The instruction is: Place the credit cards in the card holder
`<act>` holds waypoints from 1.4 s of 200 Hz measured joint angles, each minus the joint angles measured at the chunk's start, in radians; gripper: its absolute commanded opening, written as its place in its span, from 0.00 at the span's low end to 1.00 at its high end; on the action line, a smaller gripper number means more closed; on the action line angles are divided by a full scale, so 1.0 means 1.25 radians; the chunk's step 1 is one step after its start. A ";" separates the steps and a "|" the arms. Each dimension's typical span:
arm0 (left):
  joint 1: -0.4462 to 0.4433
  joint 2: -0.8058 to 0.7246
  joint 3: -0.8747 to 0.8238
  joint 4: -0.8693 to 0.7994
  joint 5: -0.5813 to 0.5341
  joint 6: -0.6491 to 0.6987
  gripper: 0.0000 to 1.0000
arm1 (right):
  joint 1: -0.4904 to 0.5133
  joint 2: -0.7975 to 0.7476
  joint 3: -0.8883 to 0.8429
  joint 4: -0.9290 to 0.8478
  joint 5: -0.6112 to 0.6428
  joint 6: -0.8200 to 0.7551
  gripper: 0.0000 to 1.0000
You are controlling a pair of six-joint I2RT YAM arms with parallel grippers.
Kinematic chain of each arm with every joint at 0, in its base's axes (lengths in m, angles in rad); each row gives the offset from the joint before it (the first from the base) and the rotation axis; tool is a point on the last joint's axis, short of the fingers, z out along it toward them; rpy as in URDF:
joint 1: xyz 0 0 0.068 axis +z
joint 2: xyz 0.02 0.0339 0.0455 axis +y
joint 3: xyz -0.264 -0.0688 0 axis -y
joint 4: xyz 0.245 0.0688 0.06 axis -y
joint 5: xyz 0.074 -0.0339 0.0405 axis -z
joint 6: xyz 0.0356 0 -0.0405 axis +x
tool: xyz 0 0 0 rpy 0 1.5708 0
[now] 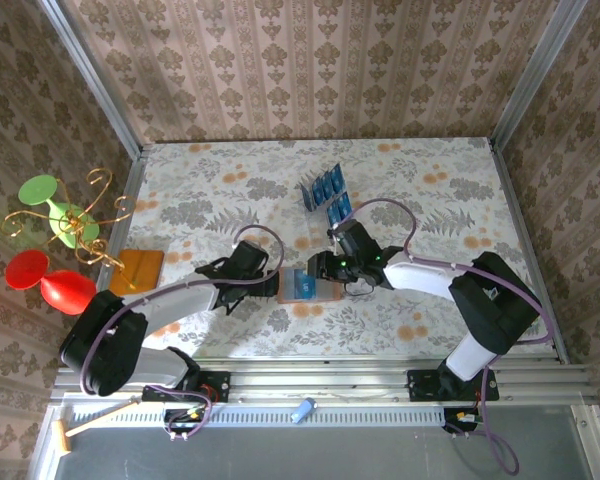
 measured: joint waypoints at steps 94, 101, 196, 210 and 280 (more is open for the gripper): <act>0.006 0.043 0.007 -0.019 -0.011 -0.004 1.00 | 0.063 0.094 0.112 -0.190 0.122 -0.076 0.11; 0.006 0.045 0.008 -0.019 -0.011 -0.004 1.00 | 0.065 0.096 0.114 -0.195 0.124 -0.078 0.11; 0.006 0.078 0.024 -0.012 -0.004 -0.004 1.00 | 0.081 0.147 0.154 -0.202 0.126 -0.085 0.09; 0.006 0.080 0.025 -0.010 -0.002 -0.004 1.00 | 0.085 0.149 0.161 -0.201 0.126 -0.085 0.09; 0.005 0.084 0.025 -0.002 -0.002 -0.004 1.00 | 0.093 0.166 0.177 -0.198 0.120 -0.083 0.08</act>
